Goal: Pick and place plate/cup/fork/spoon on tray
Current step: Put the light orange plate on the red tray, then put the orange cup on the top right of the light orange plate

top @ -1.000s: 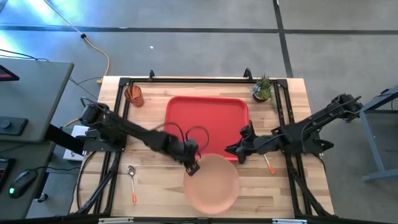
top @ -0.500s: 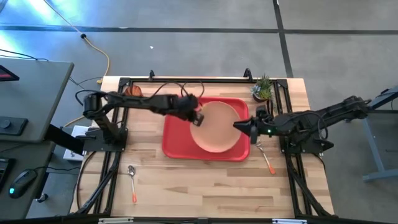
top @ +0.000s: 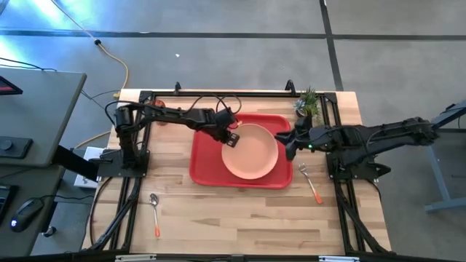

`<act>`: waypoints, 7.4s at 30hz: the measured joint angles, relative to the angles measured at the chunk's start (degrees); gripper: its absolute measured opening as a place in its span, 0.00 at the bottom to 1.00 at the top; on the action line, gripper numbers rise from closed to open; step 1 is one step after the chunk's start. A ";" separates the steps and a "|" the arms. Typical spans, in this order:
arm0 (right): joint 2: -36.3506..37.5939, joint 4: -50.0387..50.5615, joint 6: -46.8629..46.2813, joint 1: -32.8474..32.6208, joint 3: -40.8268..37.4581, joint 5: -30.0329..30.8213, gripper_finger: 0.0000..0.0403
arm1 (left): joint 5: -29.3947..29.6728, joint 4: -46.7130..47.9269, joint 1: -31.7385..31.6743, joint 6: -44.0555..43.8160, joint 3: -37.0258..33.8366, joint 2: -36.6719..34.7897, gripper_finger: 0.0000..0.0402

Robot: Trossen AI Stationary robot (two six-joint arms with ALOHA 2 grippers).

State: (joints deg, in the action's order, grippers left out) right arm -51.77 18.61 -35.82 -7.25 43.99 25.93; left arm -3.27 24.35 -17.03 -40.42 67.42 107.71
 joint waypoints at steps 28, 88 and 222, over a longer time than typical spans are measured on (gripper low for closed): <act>-0.04 -6.73 -0.38 20.33 0.00 -0.48 0.18 | -5.23 10.89 -9.46 19.04 4.48 -8.67 0.33; -0.34 -10.95 -7.66 25.07 0.00 -1.64 0.18 | 21.87 35.90 -40.68 35.43 5.30 -20.85 0.33; -11.26 -14.57 0.29 31.65 -0.02 -25.51 0.18 | 21.23 37.43 -35.94 20.91 -6.93 -26.56 0.19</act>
State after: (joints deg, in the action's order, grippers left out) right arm -63.02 4.04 -35.53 24.40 43.97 0.42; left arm 17.96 61.78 -52.97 -19.52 60.49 81.14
